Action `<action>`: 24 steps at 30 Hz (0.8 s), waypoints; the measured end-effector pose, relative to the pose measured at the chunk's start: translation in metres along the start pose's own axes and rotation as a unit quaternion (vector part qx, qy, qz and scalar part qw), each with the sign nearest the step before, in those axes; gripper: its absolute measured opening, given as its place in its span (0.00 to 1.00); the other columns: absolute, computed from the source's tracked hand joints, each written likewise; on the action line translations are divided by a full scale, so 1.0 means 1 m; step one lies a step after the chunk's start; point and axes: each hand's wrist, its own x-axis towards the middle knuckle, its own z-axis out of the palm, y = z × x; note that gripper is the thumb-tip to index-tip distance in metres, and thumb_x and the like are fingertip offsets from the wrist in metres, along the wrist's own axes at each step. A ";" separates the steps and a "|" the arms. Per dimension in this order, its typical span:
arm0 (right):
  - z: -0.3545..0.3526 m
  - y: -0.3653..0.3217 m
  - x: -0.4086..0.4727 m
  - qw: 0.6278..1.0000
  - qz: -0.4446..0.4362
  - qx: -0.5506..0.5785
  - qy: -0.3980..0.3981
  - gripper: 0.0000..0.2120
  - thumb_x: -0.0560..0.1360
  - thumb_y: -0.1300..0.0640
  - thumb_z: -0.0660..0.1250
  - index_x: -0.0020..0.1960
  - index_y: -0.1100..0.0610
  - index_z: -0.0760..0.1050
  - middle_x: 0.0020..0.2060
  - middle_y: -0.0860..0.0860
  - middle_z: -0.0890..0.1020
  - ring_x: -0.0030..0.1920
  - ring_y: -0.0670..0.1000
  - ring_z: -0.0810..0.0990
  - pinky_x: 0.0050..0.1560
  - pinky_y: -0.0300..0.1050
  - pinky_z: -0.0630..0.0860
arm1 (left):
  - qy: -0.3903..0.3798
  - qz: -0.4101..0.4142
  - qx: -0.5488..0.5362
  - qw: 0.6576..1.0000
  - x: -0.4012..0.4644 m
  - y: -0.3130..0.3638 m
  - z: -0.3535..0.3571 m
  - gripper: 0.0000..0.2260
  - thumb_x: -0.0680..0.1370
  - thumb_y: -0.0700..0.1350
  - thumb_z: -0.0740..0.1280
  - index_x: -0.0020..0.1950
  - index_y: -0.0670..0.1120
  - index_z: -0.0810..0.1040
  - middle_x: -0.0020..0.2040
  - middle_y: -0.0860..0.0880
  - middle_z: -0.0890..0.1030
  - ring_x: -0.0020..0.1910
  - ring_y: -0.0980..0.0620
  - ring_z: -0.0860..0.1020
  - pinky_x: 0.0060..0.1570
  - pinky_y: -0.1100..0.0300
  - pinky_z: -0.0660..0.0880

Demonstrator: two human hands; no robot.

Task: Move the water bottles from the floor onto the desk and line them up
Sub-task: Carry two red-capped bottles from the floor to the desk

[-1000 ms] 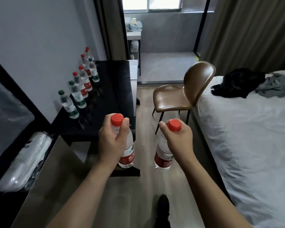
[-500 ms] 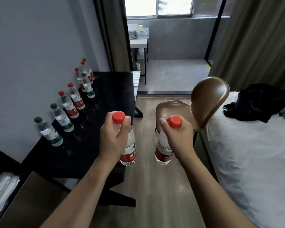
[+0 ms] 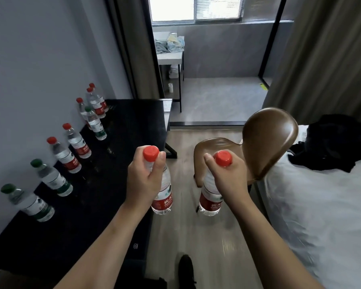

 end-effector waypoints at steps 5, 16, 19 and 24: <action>0.041 0.017 0.063 1.000 0.019 0.007 -0.019 0.17 0.72 0.57 0.74 0.33 0.63 0.70 0.25 0.52 0.72 0.28 0.44 0.68 0.33 0.38 0.69 | 0.003 -0.027 0.008 1.000 0.058 -0.042 0.023 0.10 0.77 0.62 0.63 0.48 0.57 0.71 0.42 0.52 0.80 0.42 0.56 0.81 0.41 0.72 0.74; 0.128 0.045 0.199 0.998 0.027 -0.021 -0.048 0.16 0.72 0.53 0.74 0.36 0.64 0.75 0.30 0.57 0.77 0.30 0.46 0.72 0.34 0.40 0.71 | 0.024 -0.023 0.008 0.999 0.192 -0.119 0.060 0.13 0.79 0.59 0.63 0.51 0.49 0.72 0.42 0.54 0.78 0.42 0.58 0.79 0.42 0.73 0.72; 0.145 0.055 0.230 0.998 0.039 -0.016 -0.049 0.16 0.72 0.53 0.74 0.35 0.62 0.74 0.27 0.52 0.75 0.29 0.45 0.71 0.34 0.38 0.70 | 0.024 -0.025 0.006 0.999 0.218 -0.135 0.069 0.14 0.79 0.59 0.63 0.51 0.48 0.73 0.41 0.53 0.80 0.42 0.56 0.80 0.43 0.71 0.73; 0.181 0.084 0.284 0.998 0.042 0.001 -0.051 0.15 0.71 0.54 0.75 0.35 0.63 0.74 0.26 0.51 0.73 0.29 0.44 0.69 0.33 0.36 0.68 | 0.020 -0.039 0.024 0.999 0.264 -0.168 0.093 0.14 0.79 0.59 0.63 0.51 0.48 0.73 0.42 0.53 0.80 0.43 0.54 0.80 0.45 0.69 0.74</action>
